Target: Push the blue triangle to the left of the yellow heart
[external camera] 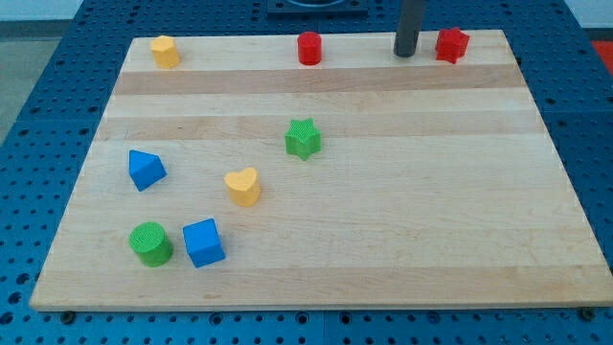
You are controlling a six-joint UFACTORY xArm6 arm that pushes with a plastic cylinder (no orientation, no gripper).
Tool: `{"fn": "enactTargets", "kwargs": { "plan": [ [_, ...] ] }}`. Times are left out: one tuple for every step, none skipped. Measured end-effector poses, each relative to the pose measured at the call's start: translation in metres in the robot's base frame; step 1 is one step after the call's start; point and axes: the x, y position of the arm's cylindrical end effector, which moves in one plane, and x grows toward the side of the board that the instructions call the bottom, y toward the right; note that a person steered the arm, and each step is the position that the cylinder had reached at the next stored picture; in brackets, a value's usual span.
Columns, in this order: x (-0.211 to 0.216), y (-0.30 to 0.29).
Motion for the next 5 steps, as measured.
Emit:
{"fn": "enactTargets", "kwargs": {
  "plan": [
    [0.022, -0.022],
    [0.047, -0.053],
    [0.069, -0.093],
    [0.090, -0.135],
    [0.102, -0.187]
  ]
}}
